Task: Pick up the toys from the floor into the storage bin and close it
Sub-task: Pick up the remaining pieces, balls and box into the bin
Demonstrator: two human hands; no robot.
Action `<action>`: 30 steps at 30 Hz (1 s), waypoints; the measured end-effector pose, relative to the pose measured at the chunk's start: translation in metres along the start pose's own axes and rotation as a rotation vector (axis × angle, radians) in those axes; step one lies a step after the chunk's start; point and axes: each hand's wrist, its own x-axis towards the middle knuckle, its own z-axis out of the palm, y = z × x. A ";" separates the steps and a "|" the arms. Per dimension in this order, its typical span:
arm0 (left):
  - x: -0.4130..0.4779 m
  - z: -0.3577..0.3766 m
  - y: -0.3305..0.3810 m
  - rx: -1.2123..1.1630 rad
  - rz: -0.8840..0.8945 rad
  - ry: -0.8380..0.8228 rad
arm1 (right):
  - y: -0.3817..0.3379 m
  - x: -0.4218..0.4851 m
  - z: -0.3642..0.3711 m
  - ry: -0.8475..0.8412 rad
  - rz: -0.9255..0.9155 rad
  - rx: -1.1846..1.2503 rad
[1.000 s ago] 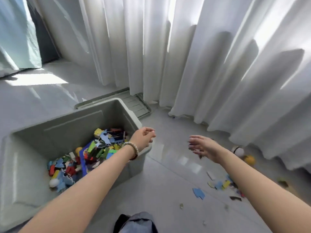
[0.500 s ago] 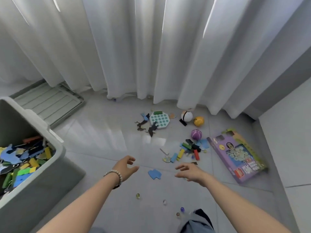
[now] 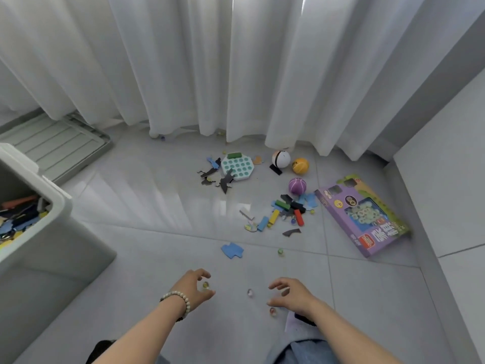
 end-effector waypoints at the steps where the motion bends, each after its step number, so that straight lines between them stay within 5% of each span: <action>1: 0.000 0.008 -0.005 0.002 0.009 0.009 | 0.008 -0.002 0.007 0.008 -0.007 -0.014; 10: 0.014 0.044 -0.017 -0.032 0.092 0.130 | 0.032 0.018 0.037 0.134 -0.102 -0.167; 19: 0.041 0.075 0.028 0.028 0.227 0.073 | 0.033 0.040 0.034 0.366 -0.105 0.110; 30: 0.052 0.098 0.051 0.258 0.307 0.047 | 0.032 0.048 0.032 0.392 -0.062 0.380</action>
